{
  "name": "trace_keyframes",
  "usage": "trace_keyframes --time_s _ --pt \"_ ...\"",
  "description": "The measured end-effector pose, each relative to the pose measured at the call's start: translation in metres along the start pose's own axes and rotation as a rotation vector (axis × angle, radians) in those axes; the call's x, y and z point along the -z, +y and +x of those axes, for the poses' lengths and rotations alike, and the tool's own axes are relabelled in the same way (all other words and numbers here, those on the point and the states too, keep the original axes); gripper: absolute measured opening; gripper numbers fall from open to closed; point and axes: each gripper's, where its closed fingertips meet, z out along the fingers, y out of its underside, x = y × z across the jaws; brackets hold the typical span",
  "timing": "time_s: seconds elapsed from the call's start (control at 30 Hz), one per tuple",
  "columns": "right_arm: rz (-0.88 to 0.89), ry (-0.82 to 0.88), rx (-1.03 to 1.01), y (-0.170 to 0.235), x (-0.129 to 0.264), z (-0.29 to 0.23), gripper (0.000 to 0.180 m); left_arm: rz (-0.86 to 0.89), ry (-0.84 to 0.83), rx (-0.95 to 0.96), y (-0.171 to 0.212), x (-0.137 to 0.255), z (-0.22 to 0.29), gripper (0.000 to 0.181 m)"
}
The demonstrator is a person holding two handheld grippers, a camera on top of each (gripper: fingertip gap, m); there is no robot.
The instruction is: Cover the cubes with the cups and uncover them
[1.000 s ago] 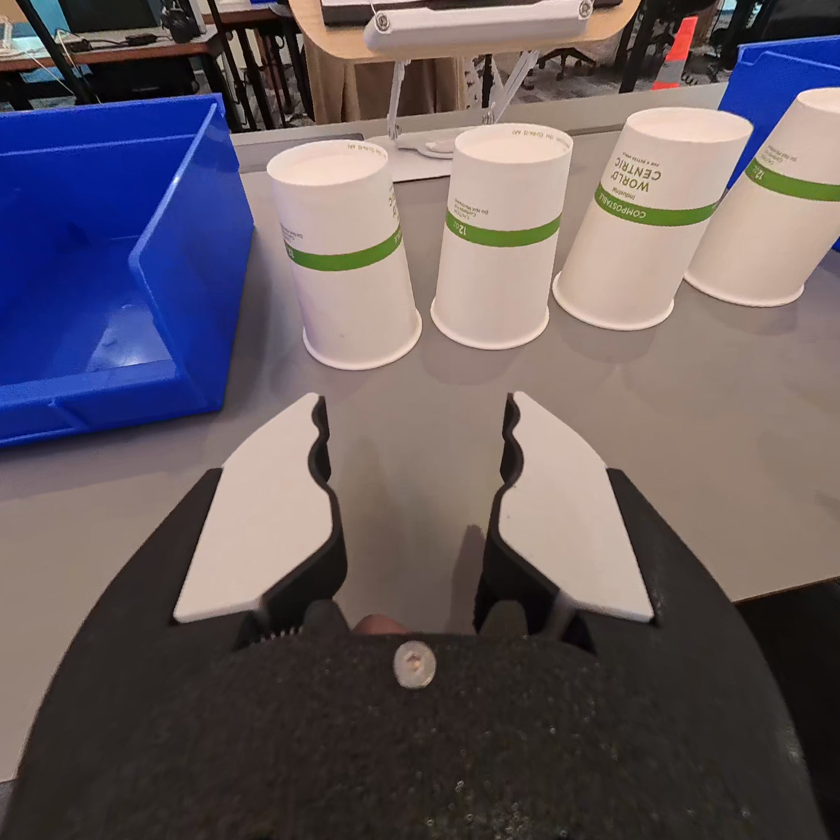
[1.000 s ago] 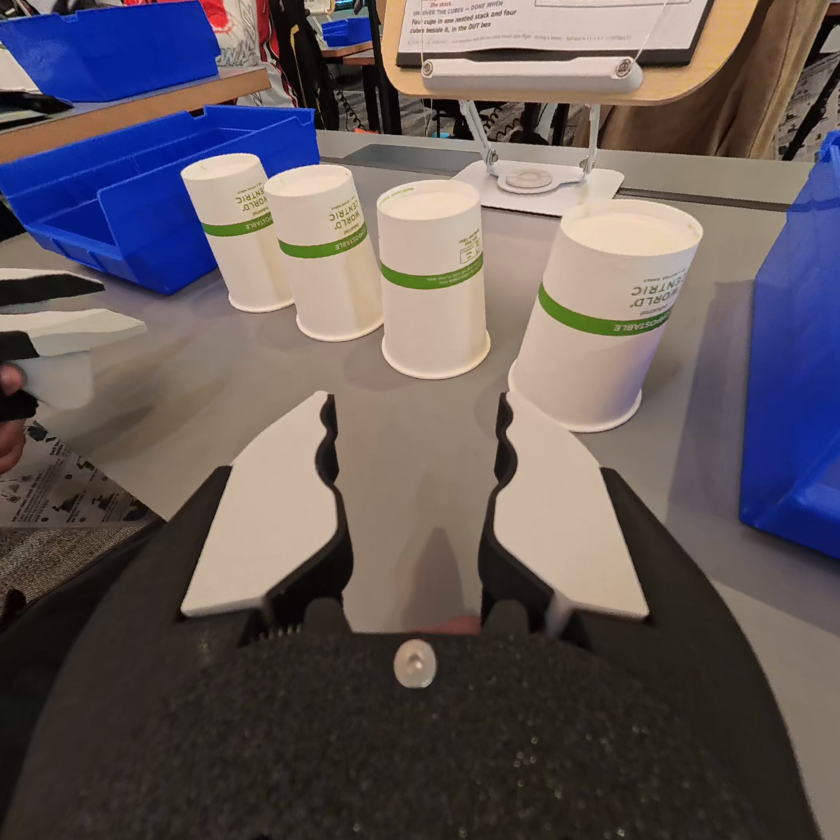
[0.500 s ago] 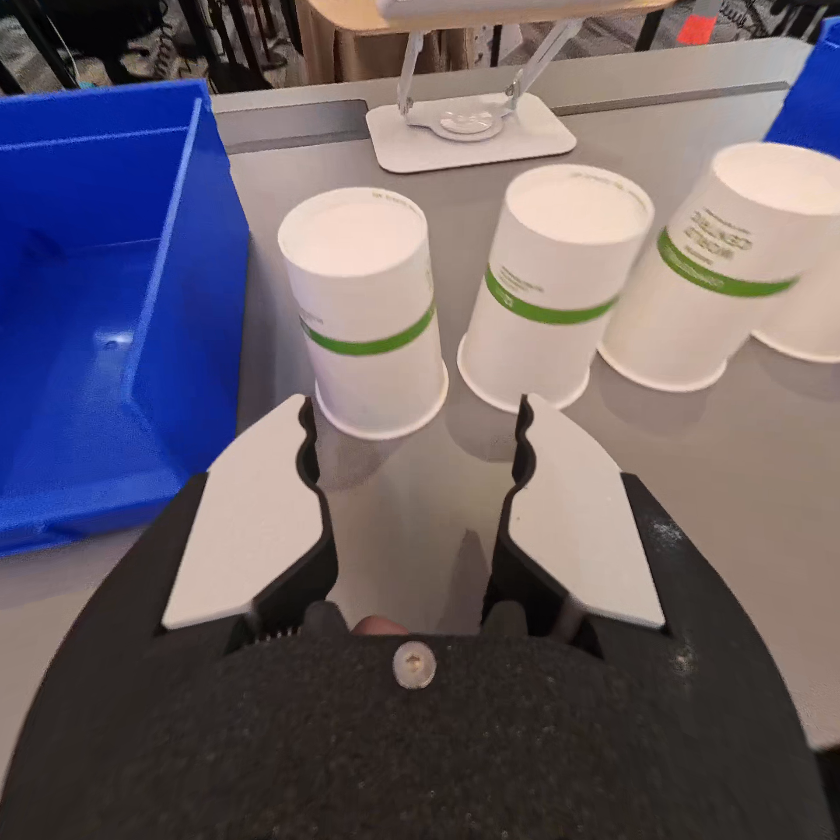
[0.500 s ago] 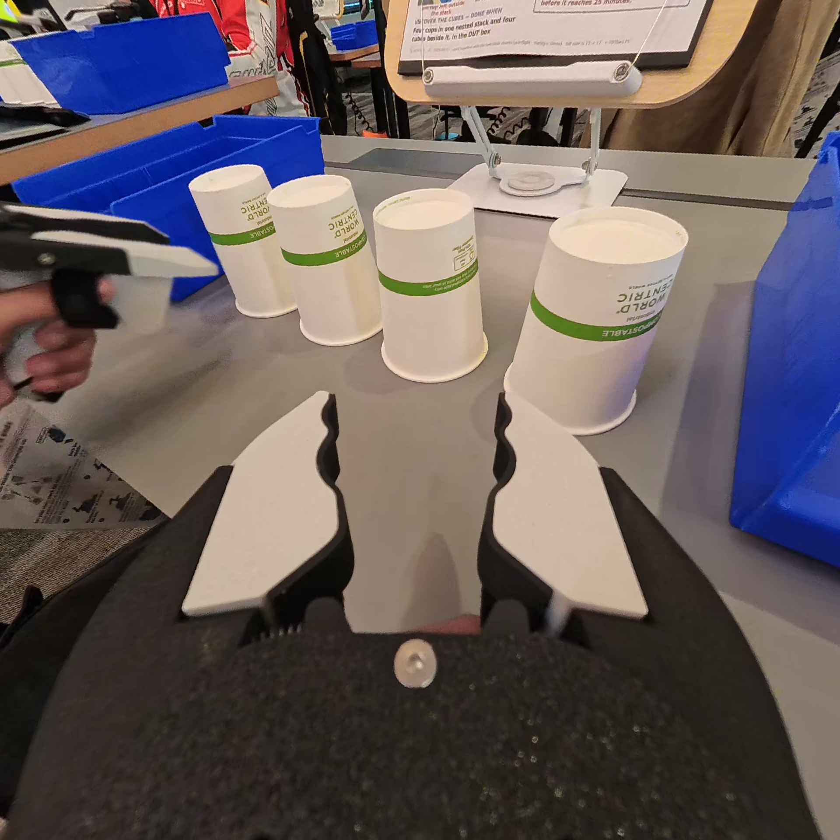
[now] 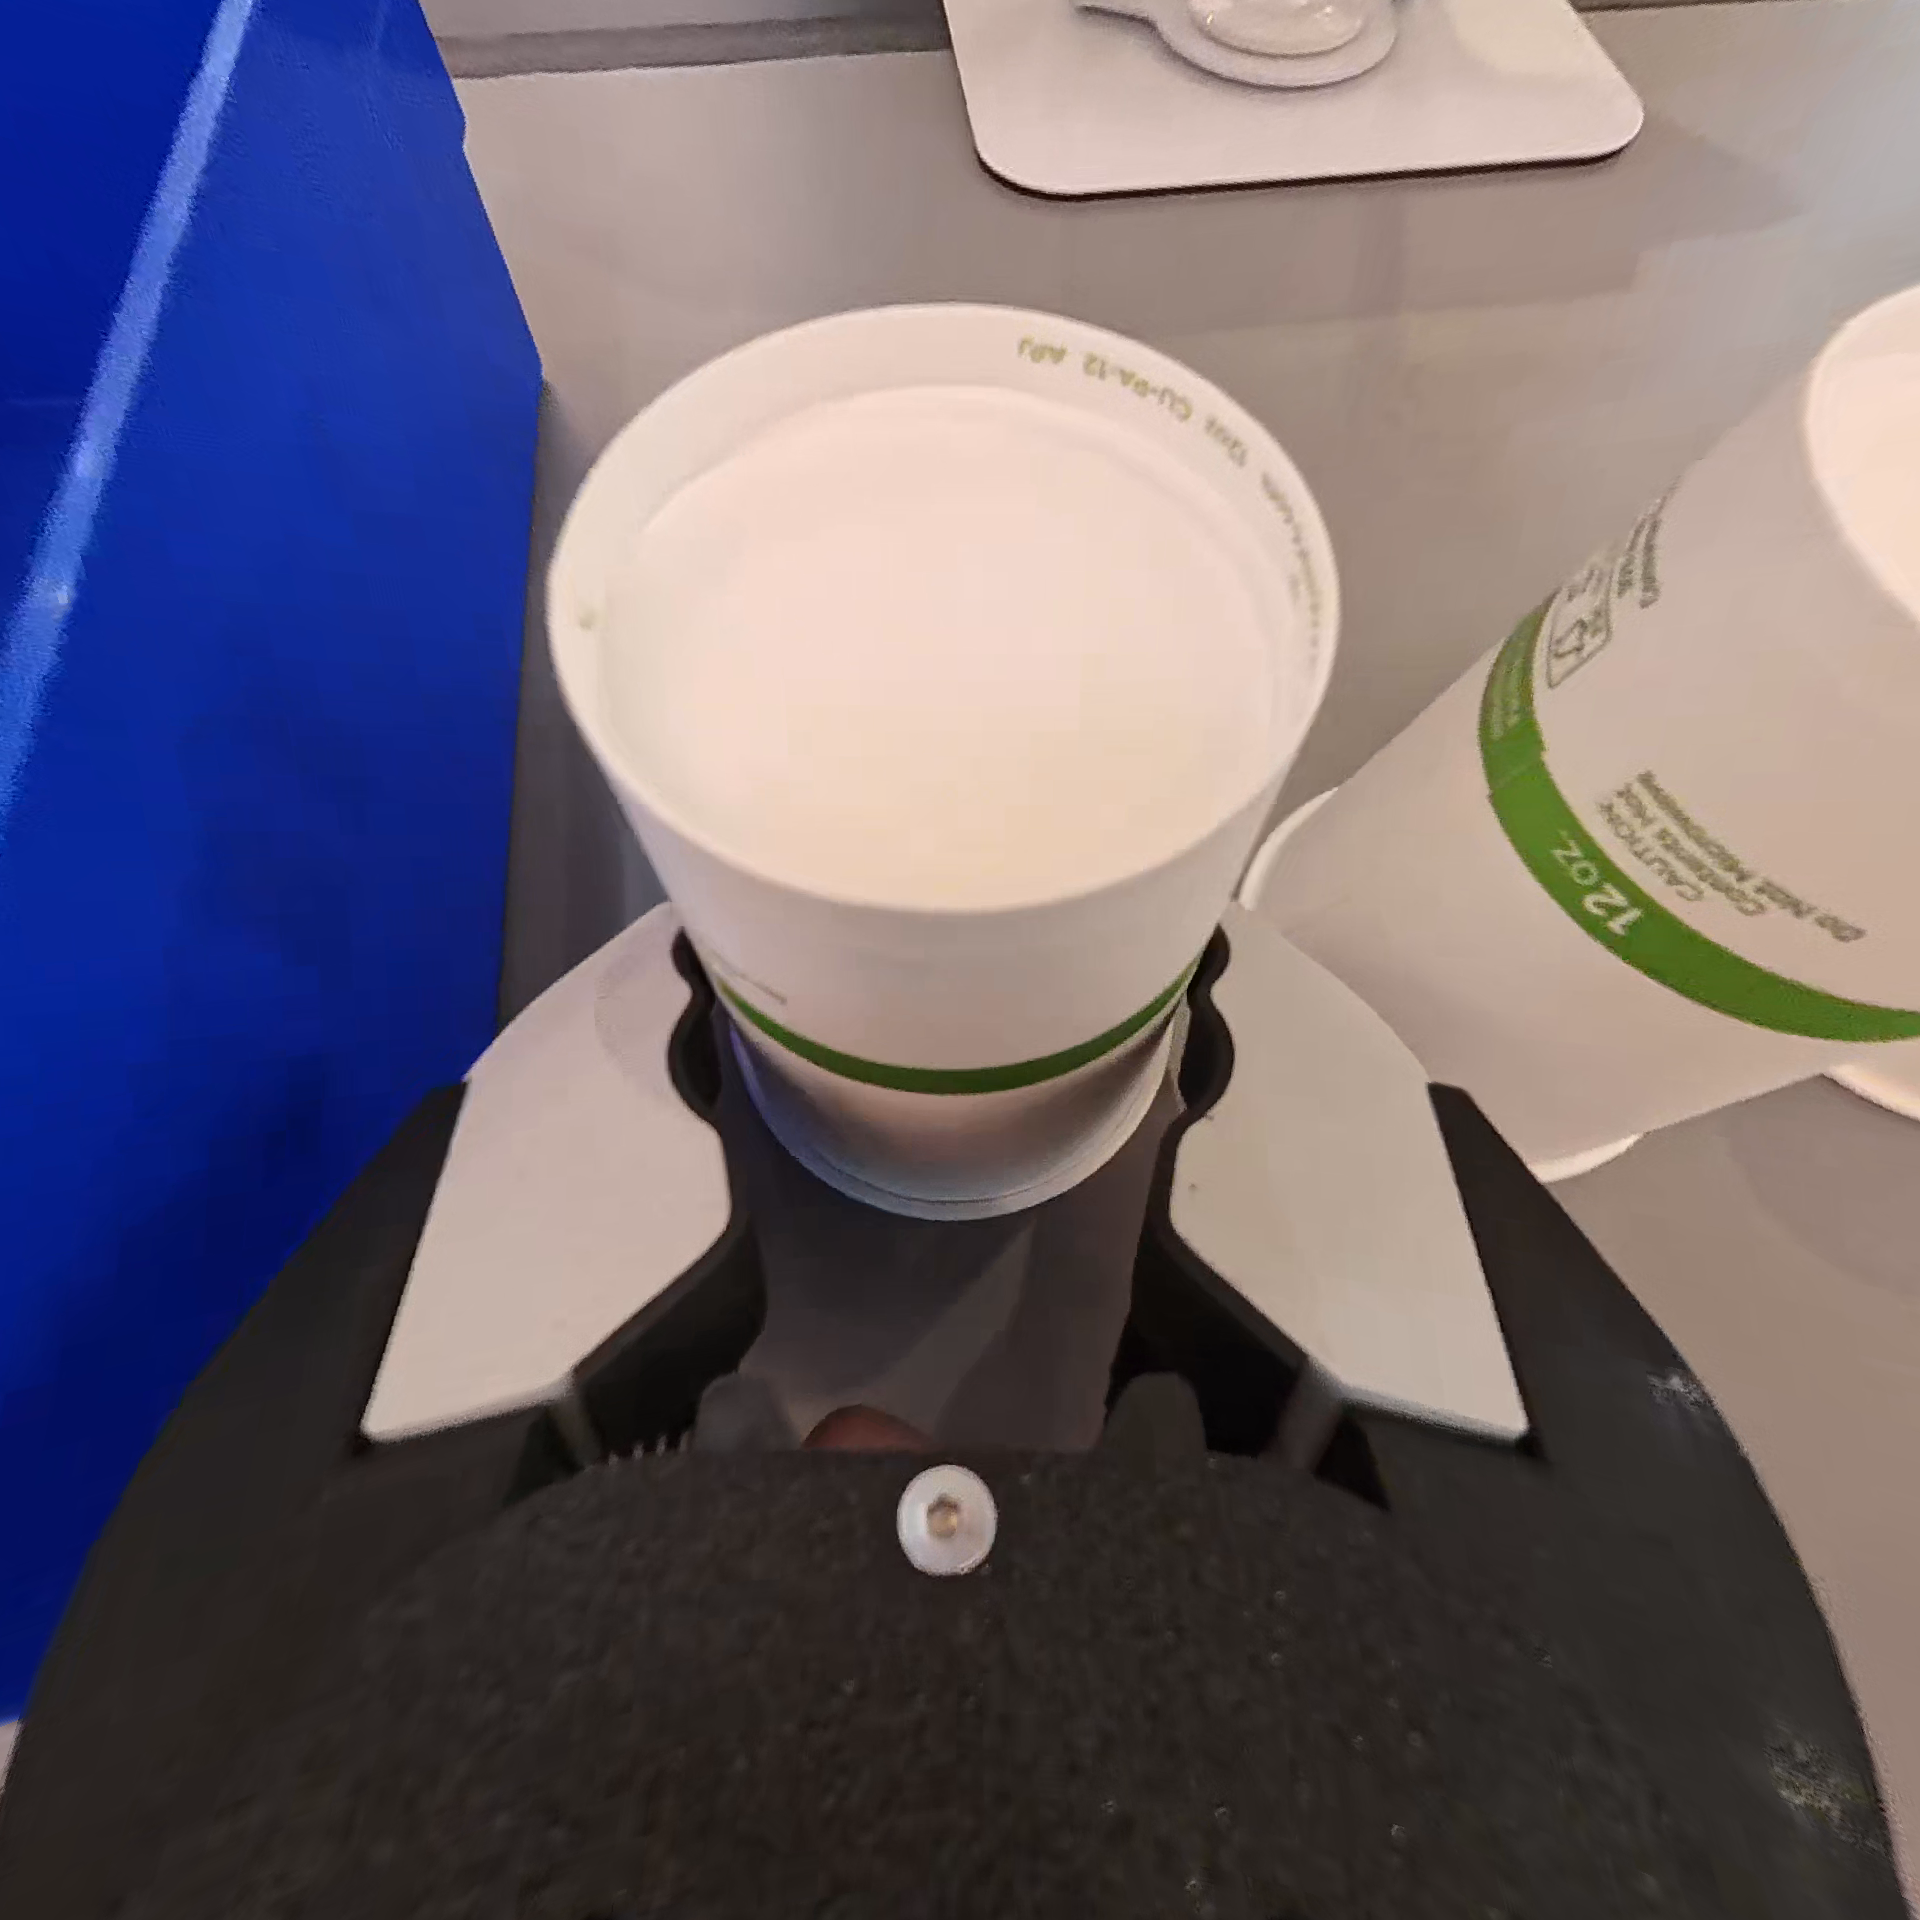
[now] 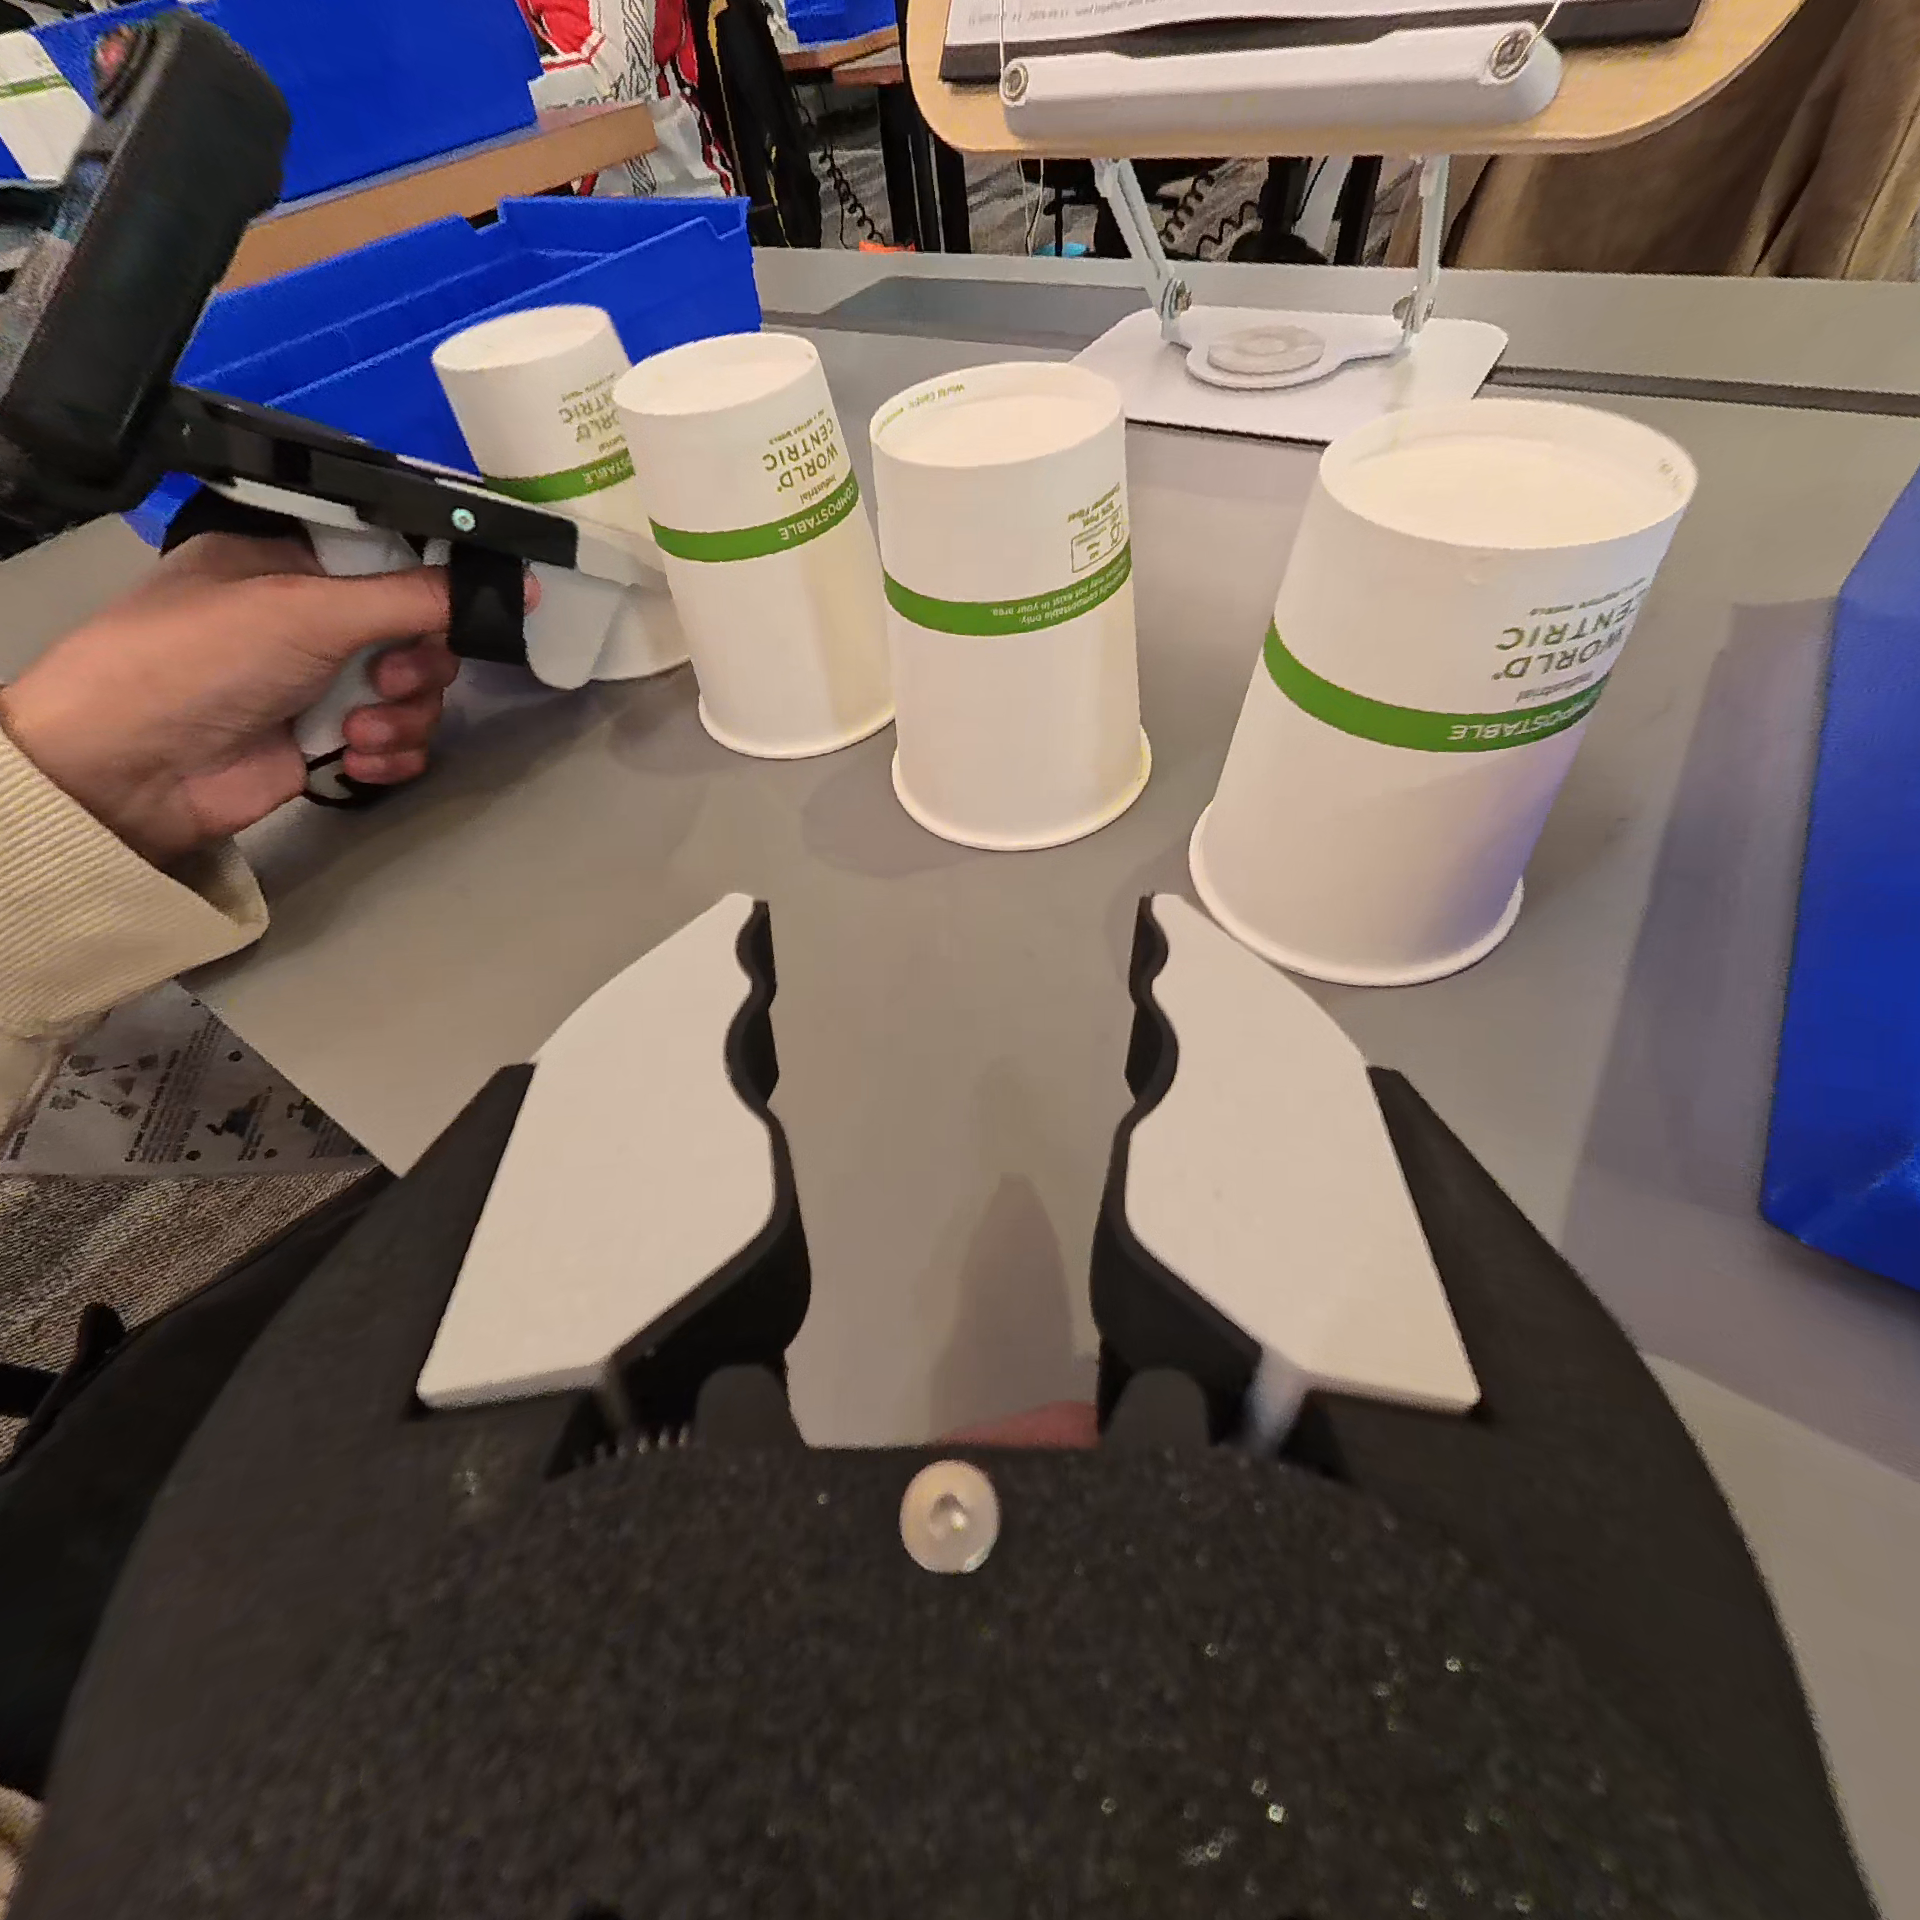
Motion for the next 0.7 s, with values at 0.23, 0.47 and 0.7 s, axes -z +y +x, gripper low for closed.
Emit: trace_keyframes --time_s 0.23,0.47,0.7 --pt "-0.009 -0.010 0.006 0.001 -0.002 -0.004 0.065 0.029 0.003 -0.021 -0.005 0.001 -0.001 0.086" --pt "-0.016 -0.032 0.017 0.000 0.000 -0.008 0.065 0.137 0.069 -0.247 -0.044 0.054 0.010 0.086" --pt "-0.016 -0.067 0.038 -0.006 0.003 -0.014 0.065 0.139 0.056 -0.713 -0.084 0.110 0.019 0.086"
